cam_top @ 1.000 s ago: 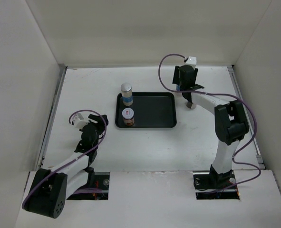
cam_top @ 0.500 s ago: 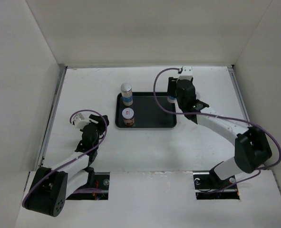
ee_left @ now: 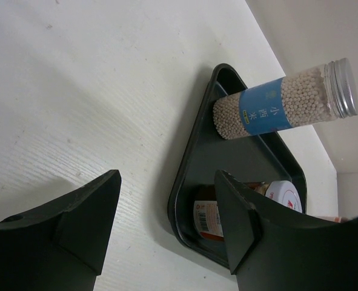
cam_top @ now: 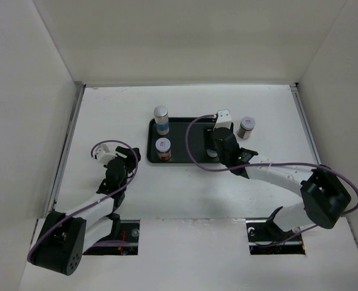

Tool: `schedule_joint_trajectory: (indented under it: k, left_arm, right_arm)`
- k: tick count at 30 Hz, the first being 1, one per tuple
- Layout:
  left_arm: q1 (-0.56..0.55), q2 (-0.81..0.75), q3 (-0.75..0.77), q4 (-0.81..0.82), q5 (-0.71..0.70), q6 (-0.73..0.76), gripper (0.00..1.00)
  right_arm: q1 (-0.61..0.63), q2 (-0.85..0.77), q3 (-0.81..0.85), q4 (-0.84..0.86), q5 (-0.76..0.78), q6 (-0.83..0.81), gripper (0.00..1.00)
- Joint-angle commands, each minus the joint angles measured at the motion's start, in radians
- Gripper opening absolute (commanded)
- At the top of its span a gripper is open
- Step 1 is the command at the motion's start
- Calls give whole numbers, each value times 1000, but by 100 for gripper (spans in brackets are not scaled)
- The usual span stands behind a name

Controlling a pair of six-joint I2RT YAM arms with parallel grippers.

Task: Organize the condiment bottles

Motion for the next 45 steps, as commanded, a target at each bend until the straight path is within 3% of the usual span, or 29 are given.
schedule_joint_trajectory:
  k: [1, 3, 7, 9, 15, 18, 21, 25, 31, 37, 40, 45]
  left_arm:
    - [-5, -16, 19, 64, -1, 0, 62]
    - [-14, -13, 23, 64, -5, 4, 62]
    - [-11, -5, 25, 66, 4, 3, 61]
    - [-19, -6, 26, 66, -5, 7, 61]
    - [-14, -8, 25, 66, -7, 9, 61]
    - [-11, -5, 29, 66, -18, 13, 61]
    - [-19, -14, 23, 86, -31, 20, 62]
    - [-34, -25, 31, 84, -47, 41, 61]
    - [-97, -129, 95, -154, -27, 46, 60]
    - [-70, -171, 149, -325, -30, 58, 60]
    - [-80, -143, 167, -339, -27, 64, 60]
    - [-76, -129, 180, -333, -19, 67, 61]
  right_arm:
    - [18, -25, -5, 61, 31, 76, 62]
    - [21, -17, -19, 57, 31, 101, 68]
    - [21, -49, -28, 52, 43, 107, 94]
    - [20, -99, -30, 40, 51, 104, 100]
    - [-89, -262, -23, 9, 13, 101, 100]
    - [-216, -275, -20, -2, 1, 124, 100]
    - [-348, -181, 25, -40, -1, 162, 100]
    - [-427, 19, 171, -123, -25, 145, 100]
    - [-479, 169, 271, -166, -82, 150, 100]
    - [-507, 227, 265, -200, -104, 196, 100]
    - [-508, 242, 257, -199, -127, 213, 95]
    - [-514, 252, 253, -158, -131, 216, 69]
